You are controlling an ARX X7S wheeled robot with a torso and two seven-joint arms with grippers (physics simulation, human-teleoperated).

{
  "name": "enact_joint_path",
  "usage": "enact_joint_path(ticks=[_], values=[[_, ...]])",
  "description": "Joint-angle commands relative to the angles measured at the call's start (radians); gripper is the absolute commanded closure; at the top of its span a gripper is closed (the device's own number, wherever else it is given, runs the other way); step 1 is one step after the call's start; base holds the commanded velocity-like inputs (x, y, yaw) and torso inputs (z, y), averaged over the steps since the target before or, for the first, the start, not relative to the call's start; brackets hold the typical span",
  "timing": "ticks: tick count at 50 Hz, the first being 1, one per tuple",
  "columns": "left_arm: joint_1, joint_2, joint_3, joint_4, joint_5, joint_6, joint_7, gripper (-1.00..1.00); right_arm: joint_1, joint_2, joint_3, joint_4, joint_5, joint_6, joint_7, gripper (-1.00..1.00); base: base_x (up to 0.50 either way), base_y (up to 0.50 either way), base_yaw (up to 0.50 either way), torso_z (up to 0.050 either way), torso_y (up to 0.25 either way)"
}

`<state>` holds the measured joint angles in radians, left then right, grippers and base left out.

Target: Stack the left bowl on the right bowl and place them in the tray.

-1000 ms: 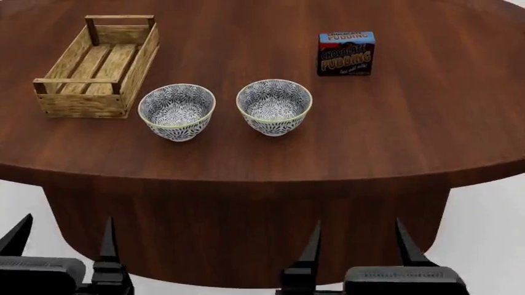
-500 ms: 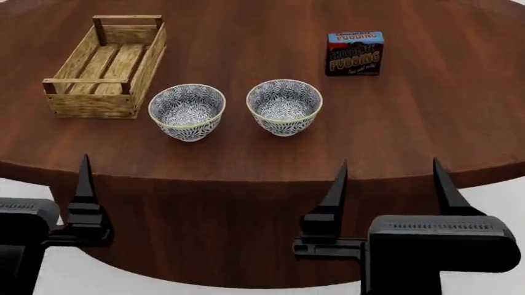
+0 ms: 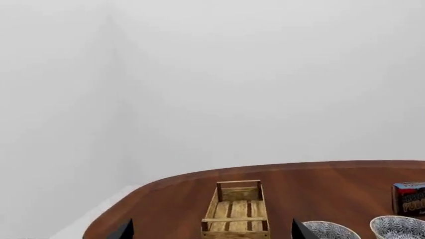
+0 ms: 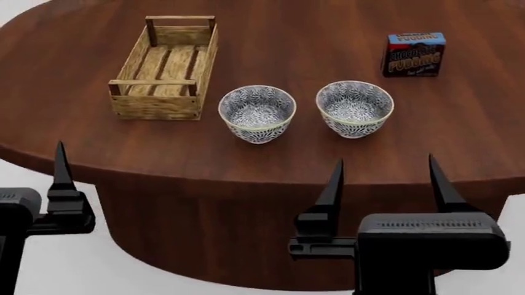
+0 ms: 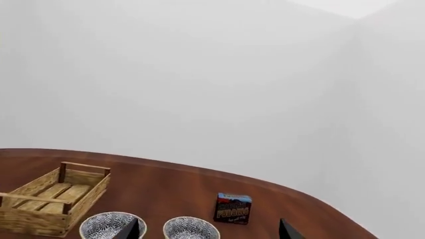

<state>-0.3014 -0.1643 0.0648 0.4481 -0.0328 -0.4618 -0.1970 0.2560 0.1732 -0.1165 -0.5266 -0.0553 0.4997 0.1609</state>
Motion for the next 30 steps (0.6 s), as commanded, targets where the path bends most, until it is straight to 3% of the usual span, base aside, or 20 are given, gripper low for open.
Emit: enact_joint_path(ticks=[1, 15, 30], values=[[-0.013, -0.001, 0.007, 0.0, 0.019, -0.022, -0.036, -1.0, 0.006, 0.007, -0.018, -0.005, -0.011, 0.006, 0.015, -1.0, 0.11, 0.5, 0.0, 0.0, 0.0], [-0.041, -0.004, 0.033, -0.043, 0.023, -0.009, -0.046, -1.0, -0.005, 0.021, -0.004, -0.036, -0.001, -0.002, 0.026, -1.0, 0.25, 0.48, 0.0, 0.0, 0.0], [-0.065, -0.006, 0.044, -0.052, -0.004, -0.007, -0.039, -1.0, 0.066, 0.014, -0.01, -0.023, 0.046, -0.005, 0.004, -1.0, 0.49, 0.19, 0.0, 0.0, 0.0]])
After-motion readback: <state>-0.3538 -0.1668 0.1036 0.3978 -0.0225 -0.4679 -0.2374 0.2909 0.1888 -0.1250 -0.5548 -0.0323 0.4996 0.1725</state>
